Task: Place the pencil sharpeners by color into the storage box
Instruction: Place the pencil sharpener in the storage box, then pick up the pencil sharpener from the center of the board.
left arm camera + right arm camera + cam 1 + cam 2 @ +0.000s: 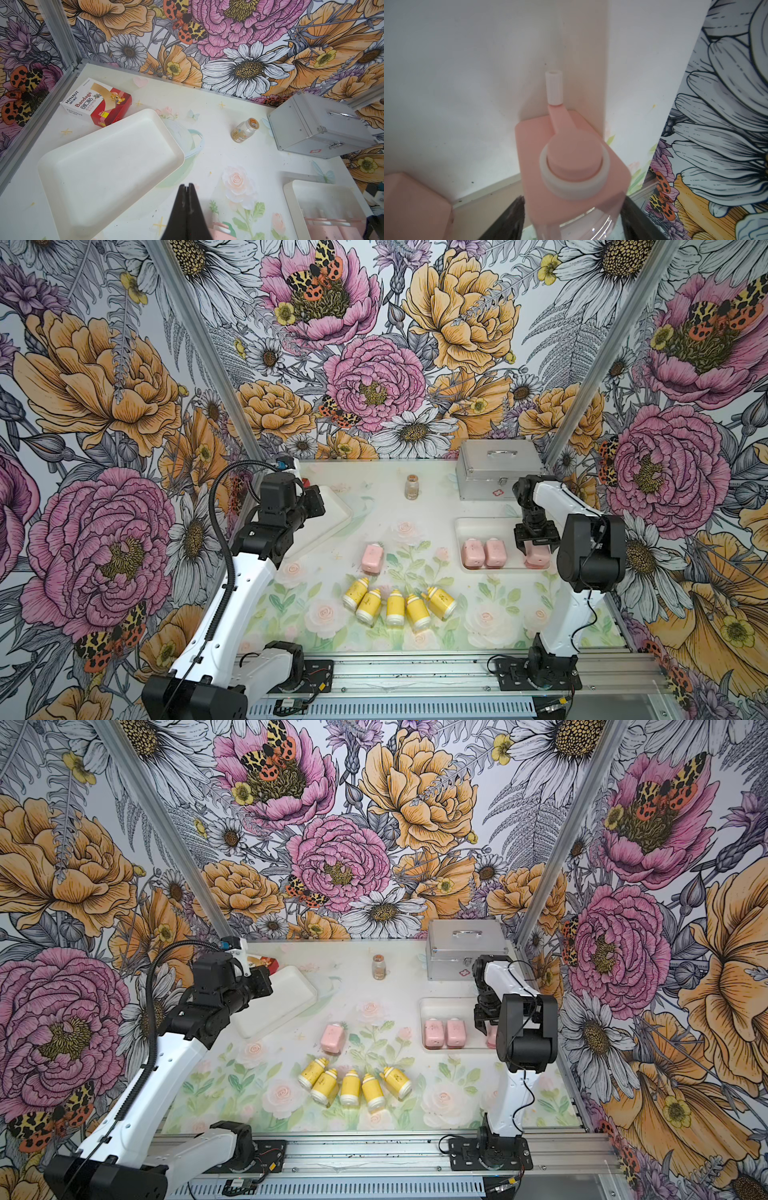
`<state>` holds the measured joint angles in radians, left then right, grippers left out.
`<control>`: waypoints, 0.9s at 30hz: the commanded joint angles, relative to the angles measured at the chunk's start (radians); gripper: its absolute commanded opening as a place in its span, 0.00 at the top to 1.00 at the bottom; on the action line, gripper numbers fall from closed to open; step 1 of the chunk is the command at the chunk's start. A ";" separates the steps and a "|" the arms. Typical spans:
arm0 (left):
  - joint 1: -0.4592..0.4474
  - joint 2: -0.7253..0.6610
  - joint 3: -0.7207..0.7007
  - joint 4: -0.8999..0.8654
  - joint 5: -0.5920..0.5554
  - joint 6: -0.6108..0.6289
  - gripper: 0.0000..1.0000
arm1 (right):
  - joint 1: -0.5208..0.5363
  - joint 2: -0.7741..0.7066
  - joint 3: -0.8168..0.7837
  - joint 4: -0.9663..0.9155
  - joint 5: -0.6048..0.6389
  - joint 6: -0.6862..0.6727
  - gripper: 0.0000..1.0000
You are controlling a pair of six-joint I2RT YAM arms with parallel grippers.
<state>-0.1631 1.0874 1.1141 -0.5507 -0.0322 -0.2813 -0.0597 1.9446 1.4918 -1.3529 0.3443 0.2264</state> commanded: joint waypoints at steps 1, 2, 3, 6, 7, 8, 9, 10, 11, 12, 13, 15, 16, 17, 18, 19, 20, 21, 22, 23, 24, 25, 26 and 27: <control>0.010 -0.016 0.018 0.004 0.023 -0.006 1.00 | 0.013 -0.068 0.022 -0.003 0.031 0.018 0.26; 0.010 -0.015 0.017 0.004 0.021 -0.006 1.00 | 0.017 -0.081 0.022 -0.005 0.034 0.019 0.26; 0.010 -0.014 0.018 0.004 0.022 -0.006 1.00 | 0.021 -0.093 0.025 -0.009 0.039 0.023 0.26; 0.010 -0.013 0.017 0.005 0.020 -0.006 1.00 | 0.034 -0.132 0.042 -0.026 0.042 0.030 0.26; 0.010 -0.014 0.018 0.005 0.020 -0.006 1.00 | 0.041 -0.145 0.050 -0.033 0.040 0.033 0.26; 0.010 -0.013 0.017 0.004 0.020 -0.006 1.00 | 0.051 -0.160 0.061 -0.040 0.035 0.035 0.26; 0.011 -0.012 0.016 0.005 0.018 -0.006 1.00 | 0.063 -0.177 0.071 -0.047 0.029 0.038 0.26; 0.011 -0.012 0.016 0.003 0.016 -0.006 1.00 | 0.077 -0.191 0.082 -0.053 0.019 0.043 0.26; 0.011 -0.013 0.015 0.004 0.014 -0.006 1.00 | 0.096 -0.207 0.097 -0.062 0.006 0.051 0.26; 0.011 -0.012 0.015 0.004 0.012 -0.006 1.00 | 0.116 -0.224 0.112 -0.070 -0.007 0.062 0.27; 0.011 -0.012 0.015 0.005 0.009 -0.006 1.00 | 0.136 -0.236 0.126 -0.078 -0.020 0.074 0.27; 0.013 -0.013 0.014 0.004 0.003 -0.006 1.00 | 0.179 -0.258 0.163 -0.100 -0.054 0.100 0.27; 0.014 -0.012 0.014 0.004 0.002 -0.006 1.00 | 0.205 -0.269 0.185 -0.112 -0.069 0.118 0.27; 0.013 -0.011 0.013 0.004 0.001 -0.006 1.00 | 0.229 -0.278 0.204 -0.121 -0.087 0.136 0.27; 0.014 -0.012 0.013 0.004 0.000 -0.006 1.00 | 0.252 -0.285 0.220 -0.127 -0.106 0.152 0.27; 0.013 -0.009 0.013 0.004 -0.003 -0.006 1.00 | 0.278 -0.293 0.235 -0.128 -0.123 0.177 0.27; 0.014 -0.010 0.012 0.004 -0.003 -0.006 1.00 | 0.305 -0.301 0.241 -0.127 -0.141 0.203 0.27; 0.014 -0.008 0.013 0.004 -0.003 -0.006 1.00 | 0.331 -0.303 0.245 -0.125 -0.161 0.223 0.27; 0.015 -0.008 0.013 0.005 -0.005 -0.005 1.00 | 0.358 -0.306 0.252 -0.123 -0.175 0.248 0.27; 0.015 -0.007 0.012 0.004 -0.008 -0.005 1.00 | 0.387 -0.306 0.257 -0.119 -0.179 0.272 0.27; 0.014 -0.007 0.012 0.003 -0.010 -0.004 1.00 | 0.416 -0.306 0.261 -0.113 -0.184 0.292 0.27; 0.015 -0.006 0.012 0.004 -0.011 -0.003 1.00 | 0.440 -0.302 0.267 -0.105 -0.196 0.314 0.26; 0.016 -0.006 0.011 0.004 -0.014 -0.003 1.00 | 0.466 -0.297 0.273 -0.096 -0.212 0.335 0.26; 0.016 -0.006 0.011 0.003 -0.014 -0.003 1.00 | 0.487 -0.292 0.279 -0.088 -0.226 0.355 0.26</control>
<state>-0.1600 1.0874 1.1141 -0.5507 -0.0338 -0.2813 0.3836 1.6470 1.7390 -1.4559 0.1768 0.4808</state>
